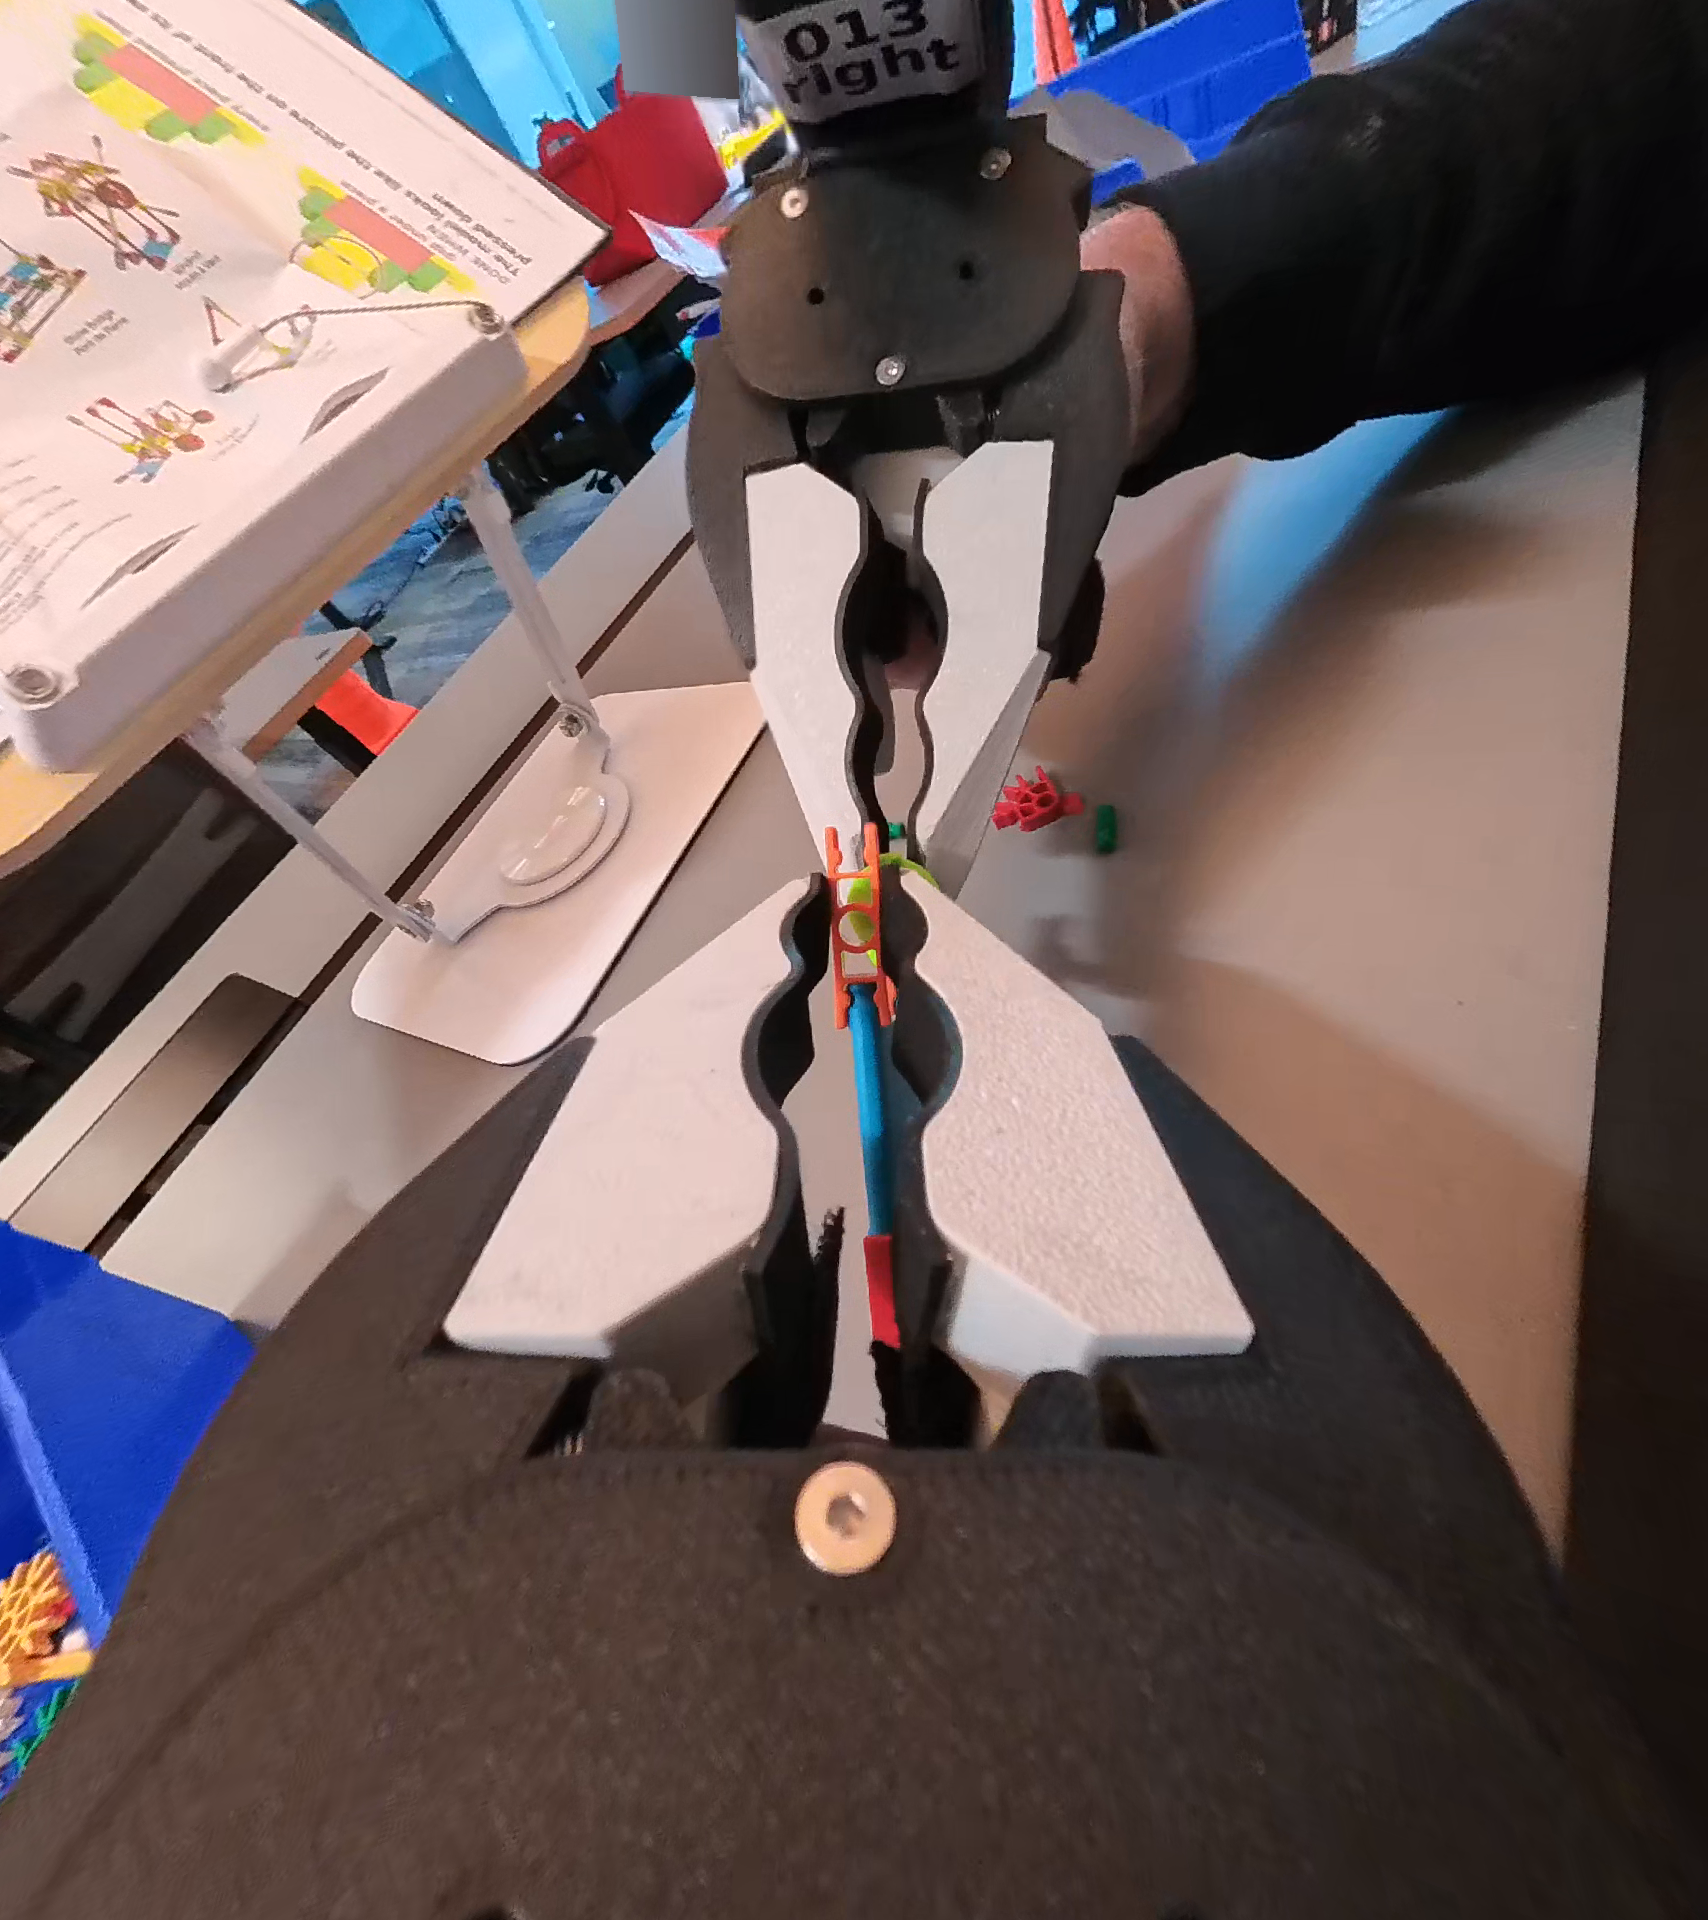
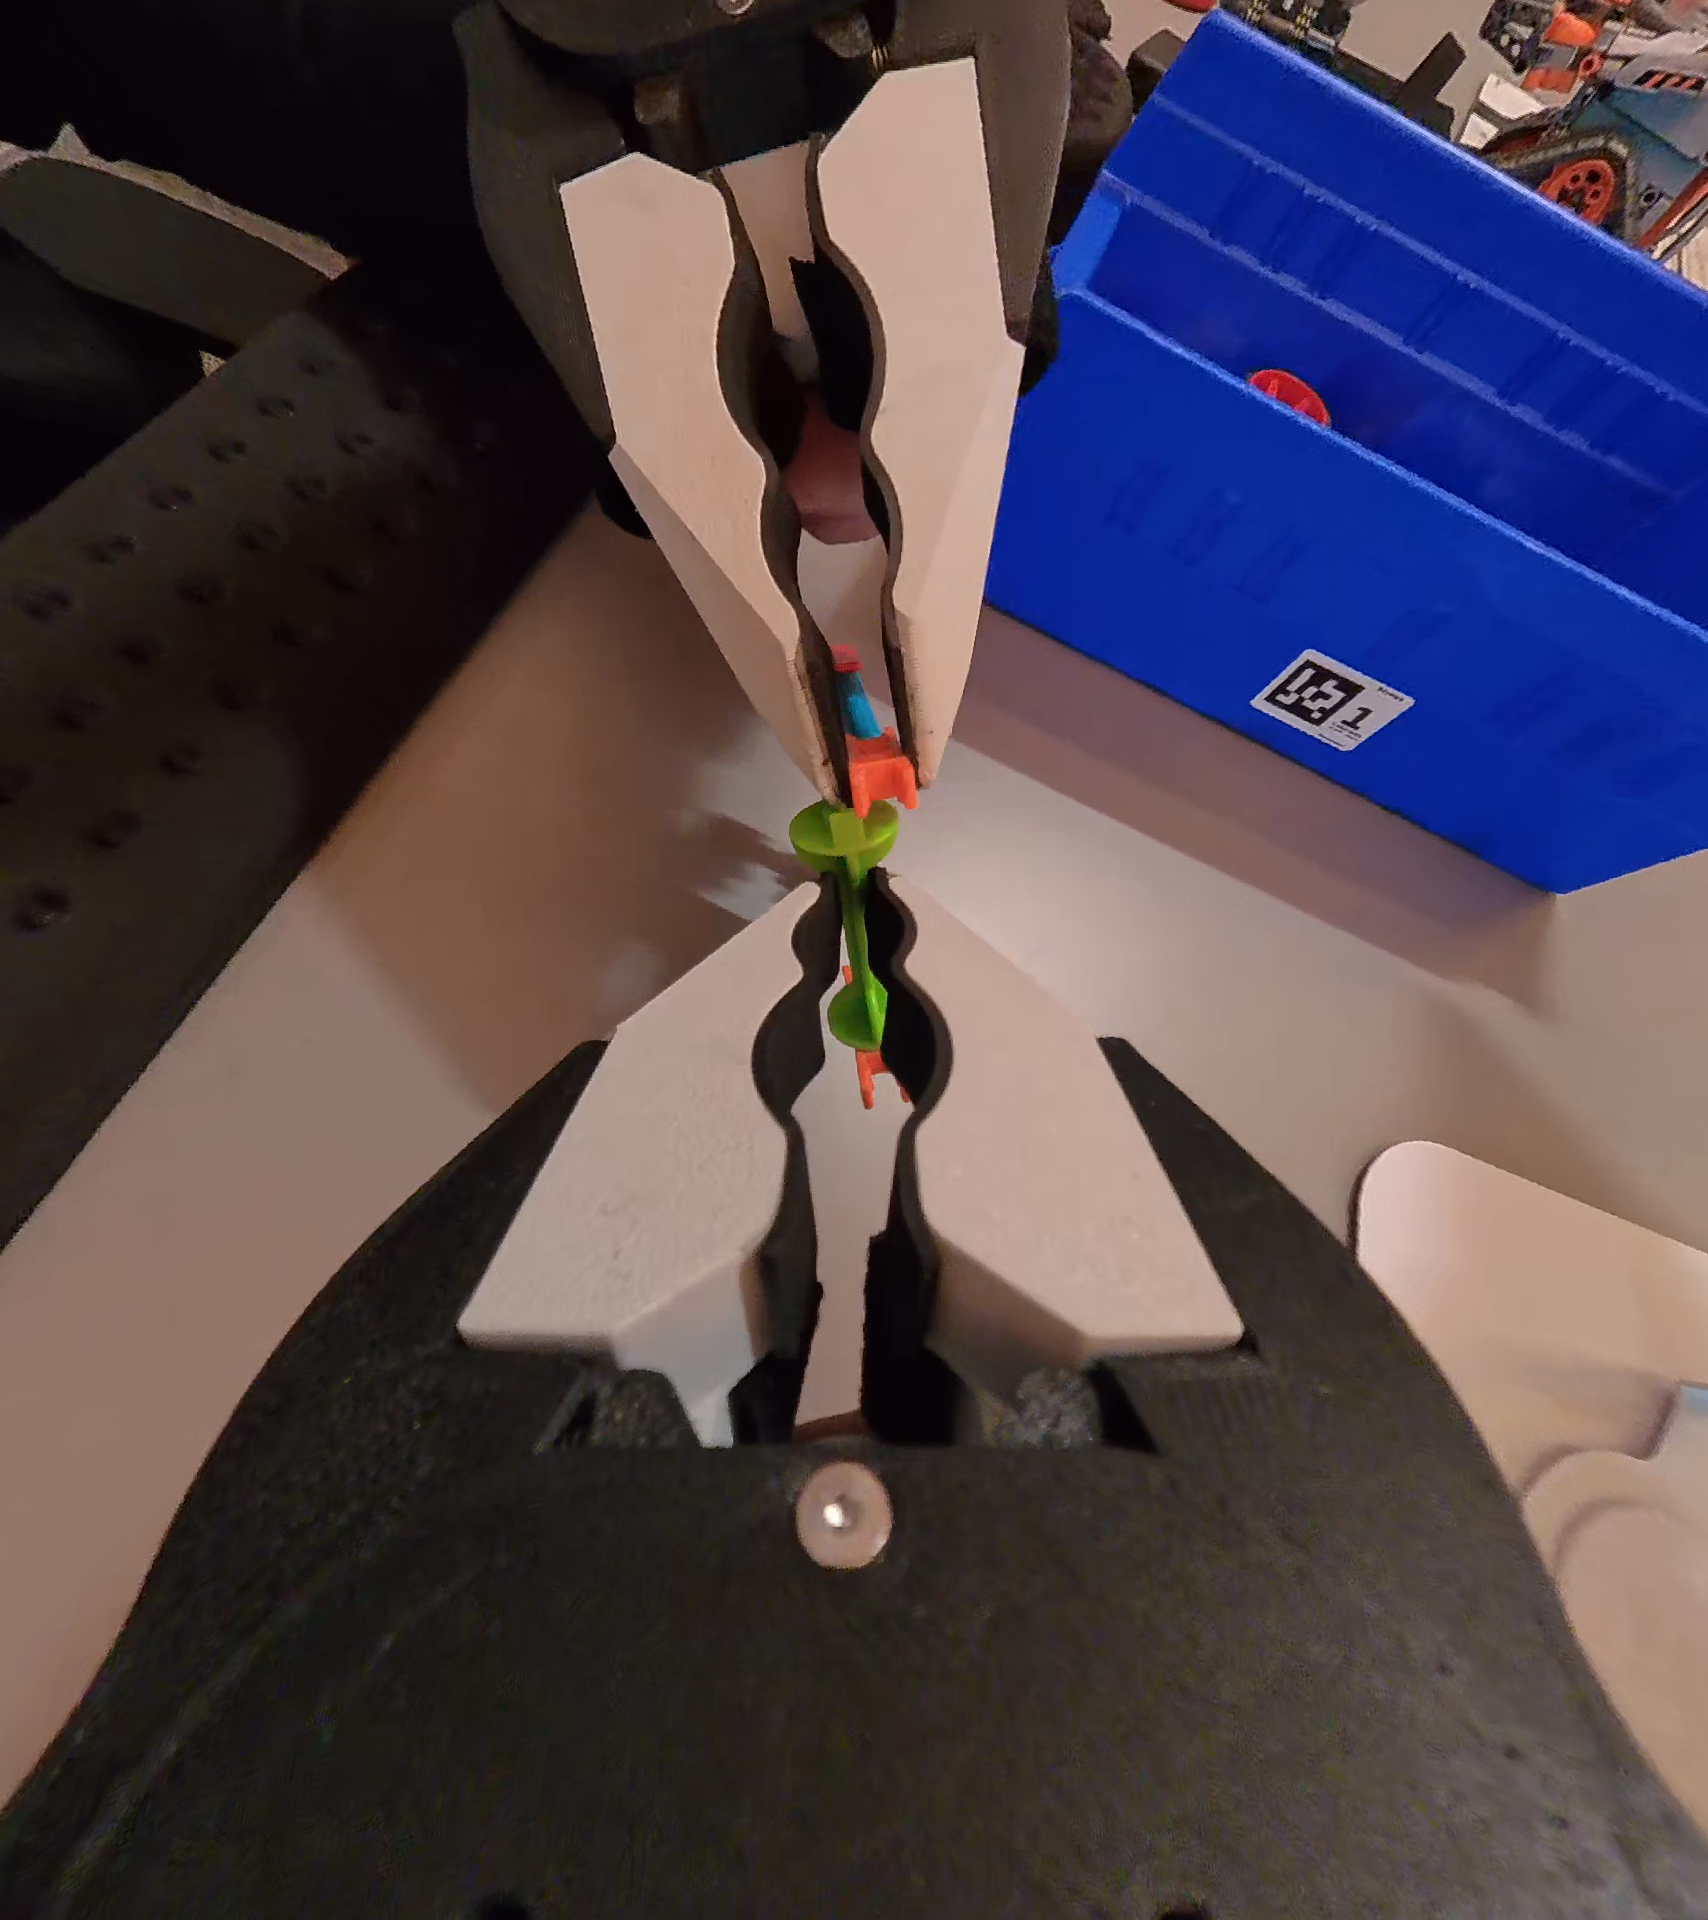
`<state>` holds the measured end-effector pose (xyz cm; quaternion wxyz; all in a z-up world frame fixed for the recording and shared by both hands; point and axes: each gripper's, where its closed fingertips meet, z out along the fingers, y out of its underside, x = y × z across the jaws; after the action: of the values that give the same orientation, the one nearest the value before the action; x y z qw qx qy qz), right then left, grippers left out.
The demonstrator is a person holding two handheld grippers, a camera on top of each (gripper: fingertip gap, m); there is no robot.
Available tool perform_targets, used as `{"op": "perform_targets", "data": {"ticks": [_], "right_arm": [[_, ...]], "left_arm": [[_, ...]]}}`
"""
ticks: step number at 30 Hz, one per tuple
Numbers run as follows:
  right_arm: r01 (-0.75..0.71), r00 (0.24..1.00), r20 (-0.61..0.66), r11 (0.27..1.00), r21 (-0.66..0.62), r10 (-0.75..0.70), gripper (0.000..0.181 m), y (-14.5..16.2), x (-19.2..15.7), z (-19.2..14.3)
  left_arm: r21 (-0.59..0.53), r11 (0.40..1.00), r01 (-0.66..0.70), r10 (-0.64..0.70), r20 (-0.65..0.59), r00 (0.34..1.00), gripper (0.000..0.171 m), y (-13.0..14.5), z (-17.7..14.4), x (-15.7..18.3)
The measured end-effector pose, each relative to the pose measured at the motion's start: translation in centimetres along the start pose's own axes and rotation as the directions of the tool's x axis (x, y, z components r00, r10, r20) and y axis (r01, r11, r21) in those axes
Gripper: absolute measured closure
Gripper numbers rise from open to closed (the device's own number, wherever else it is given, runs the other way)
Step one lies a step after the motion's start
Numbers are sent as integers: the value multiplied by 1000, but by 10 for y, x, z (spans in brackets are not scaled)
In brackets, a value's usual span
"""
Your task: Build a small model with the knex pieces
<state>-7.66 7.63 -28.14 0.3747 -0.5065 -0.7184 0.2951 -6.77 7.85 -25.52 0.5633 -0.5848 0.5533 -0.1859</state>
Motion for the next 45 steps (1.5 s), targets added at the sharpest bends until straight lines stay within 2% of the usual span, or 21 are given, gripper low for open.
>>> {"op": "perform_targets", "data": {"ticks": [13, 34, 35, 36, 37, 38, 39, 43, 45], "right_arm": [[-78, 996, 38, 995, 55, 76, 180, -1, 2, 1], [-172, 985, 10, 985, -29, 172, 179, 14, 5, 25], [-161, 987, -33, 983, -84, 159, 180, 25, 9, 28], [-170, 984, -76, 974, -147, 160, 180, 42, 15, 33], [-199, 979, -70, 970, -139, 191, 180, 49, 15, 37], [-198, 980, -49, 973, -121, 193, 180, 45, 11, 38], [-158, 987, -45, 980, -121, 153, 180, 39, 7, 38], [-175, 985, -27, 979, -102, 173, 180, 38, 8, 38], [-151, 988, -30, 984, -92, 149, 180, 33, 7, 34]], "left_arm": [[18, 1000, 19, -19, -5, 1000, 166, 0, -2, -2], [-44, 998, 33, -33, -11, 999, 166, 19, 5, 1], [-36, 999, 28, -28, -11, 1000, 164, 17, 5, 2], [88, 993, 77, -72, -67, 995, 166, -9, -1, 9], [122, 989, 86, -78, -71, 994, 166, -23, -4, 10], [62, 998, -15, 14, 7, 1000, 165, -14, -2, 2], [7, 998, -56, 56, 39, 998, 164, -1, 1, -2], [48, 999, 9, -10, 15, 1000, 165, -11, -7, -1], [-8, 1000, -21, 21, 5, 1000, 165, 1, -6, 2]]}}
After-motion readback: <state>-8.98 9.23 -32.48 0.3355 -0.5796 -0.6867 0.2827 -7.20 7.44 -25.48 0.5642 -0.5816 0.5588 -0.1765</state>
